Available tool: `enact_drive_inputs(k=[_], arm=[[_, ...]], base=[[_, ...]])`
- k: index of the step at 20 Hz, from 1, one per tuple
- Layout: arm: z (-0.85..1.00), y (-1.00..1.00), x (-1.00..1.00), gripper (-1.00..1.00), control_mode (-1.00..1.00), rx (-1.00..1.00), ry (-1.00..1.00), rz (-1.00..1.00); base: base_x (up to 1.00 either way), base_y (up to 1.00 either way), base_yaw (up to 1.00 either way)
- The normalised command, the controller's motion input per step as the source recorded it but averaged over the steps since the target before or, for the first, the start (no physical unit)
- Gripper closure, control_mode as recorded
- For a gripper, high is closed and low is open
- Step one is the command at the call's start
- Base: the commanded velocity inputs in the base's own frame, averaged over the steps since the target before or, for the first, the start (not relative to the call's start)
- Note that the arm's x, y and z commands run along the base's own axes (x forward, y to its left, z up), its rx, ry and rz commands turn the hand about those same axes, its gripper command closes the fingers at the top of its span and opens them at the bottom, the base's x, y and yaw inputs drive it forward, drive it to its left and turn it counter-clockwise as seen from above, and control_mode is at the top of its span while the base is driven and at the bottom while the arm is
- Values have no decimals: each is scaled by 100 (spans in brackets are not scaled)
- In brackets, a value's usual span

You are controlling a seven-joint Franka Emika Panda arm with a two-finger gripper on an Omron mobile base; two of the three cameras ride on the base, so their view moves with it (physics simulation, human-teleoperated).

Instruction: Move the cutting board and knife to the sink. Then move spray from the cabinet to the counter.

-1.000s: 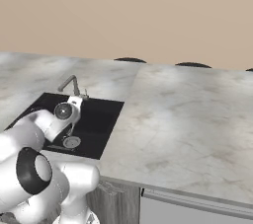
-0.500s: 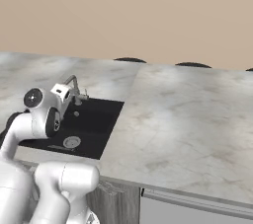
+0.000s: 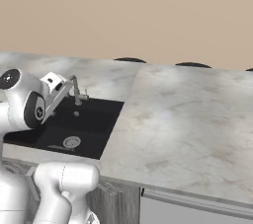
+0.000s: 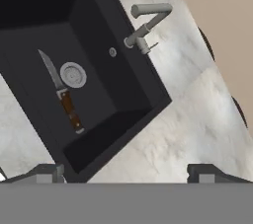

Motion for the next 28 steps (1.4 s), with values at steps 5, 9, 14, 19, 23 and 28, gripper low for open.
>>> enact_drive_inputs(k=[5, 9, 14, 19, 23, 28], arm=[[0, 0, -9, -100, -100, 0, 0, 0], [-1, 0, -19, -100, 100, 0, -1, 0], [0, 0, 0, -100, 100, 0, 0, 0], [0, 0, 0, -100, 100, 0, 0, 0], [0, 0, 0, -100, 100, 0, 0, 0], [0, 0, 0, -100, 100, 0, 0, 0]], base=[[0, 0, 0], [-52, 10, 0], [-13, 94, -8], [0, 100, -16], [0, 100, -18], [0, 100, -16]])
